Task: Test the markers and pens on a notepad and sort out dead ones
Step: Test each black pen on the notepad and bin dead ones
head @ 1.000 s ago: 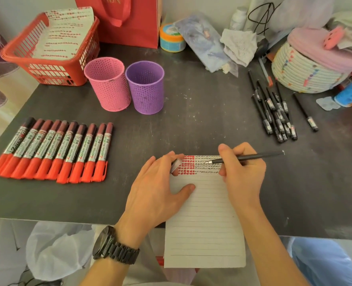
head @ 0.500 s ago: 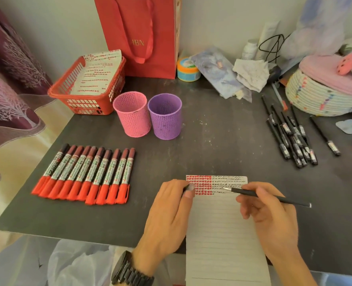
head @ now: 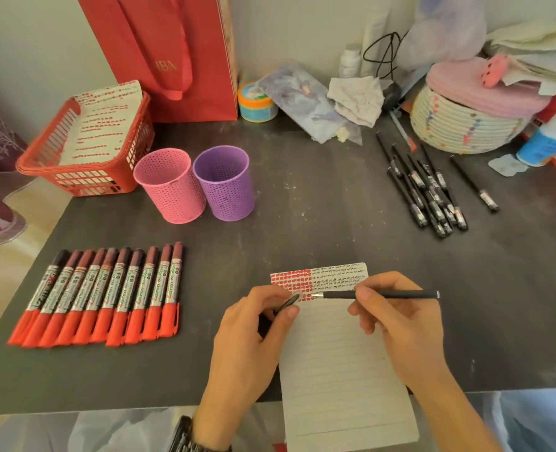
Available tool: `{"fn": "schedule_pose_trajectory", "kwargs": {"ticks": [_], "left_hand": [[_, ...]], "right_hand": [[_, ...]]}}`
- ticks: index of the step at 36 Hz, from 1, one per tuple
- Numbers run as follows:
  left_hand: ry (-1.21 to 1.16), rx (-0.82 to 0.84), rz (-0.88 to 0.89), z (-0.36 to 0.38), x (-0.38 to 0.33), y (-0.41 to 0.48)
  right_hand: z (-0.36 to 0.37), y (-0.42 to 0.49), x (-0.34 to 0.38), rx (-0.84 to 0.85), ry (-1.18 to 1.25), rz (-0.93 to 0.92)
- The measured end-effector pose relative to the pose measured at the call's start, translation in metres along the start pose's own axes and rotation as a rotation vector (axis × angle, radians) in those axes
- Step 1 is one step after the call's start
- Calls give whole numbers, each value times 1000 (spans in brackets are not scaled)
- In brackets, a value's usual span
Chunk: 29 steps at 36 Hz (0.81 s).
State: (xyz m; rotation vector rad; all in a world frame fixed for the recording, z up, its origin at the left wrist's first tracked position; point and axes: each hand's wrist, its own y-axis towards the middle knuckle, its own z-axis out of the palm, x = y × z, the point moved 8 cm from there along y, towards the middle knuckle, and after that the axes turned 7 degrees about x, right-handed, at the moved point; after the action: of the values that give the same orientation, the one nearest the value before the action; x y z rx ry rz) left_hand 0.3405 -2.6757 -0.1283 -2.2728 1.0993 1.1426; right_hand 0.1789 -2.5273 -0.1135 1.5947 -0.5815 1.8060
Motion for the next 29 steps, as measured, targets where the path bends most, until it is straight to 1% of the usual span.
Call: {"fn": "schedule_pose_trajectory", "kwargs": {"ticks": [9,20,29], "left_hand": [[-2,-11,54,-4,-11,-1],[-14,-57,134,-8,-18,-2],[-15,-60,196,-9,-23,-3]], "right_hand": [[3,0,3,68,9,-18],[3,-2,3,52,-16,-12],[13,-5,11,113,-150,-10]]}}
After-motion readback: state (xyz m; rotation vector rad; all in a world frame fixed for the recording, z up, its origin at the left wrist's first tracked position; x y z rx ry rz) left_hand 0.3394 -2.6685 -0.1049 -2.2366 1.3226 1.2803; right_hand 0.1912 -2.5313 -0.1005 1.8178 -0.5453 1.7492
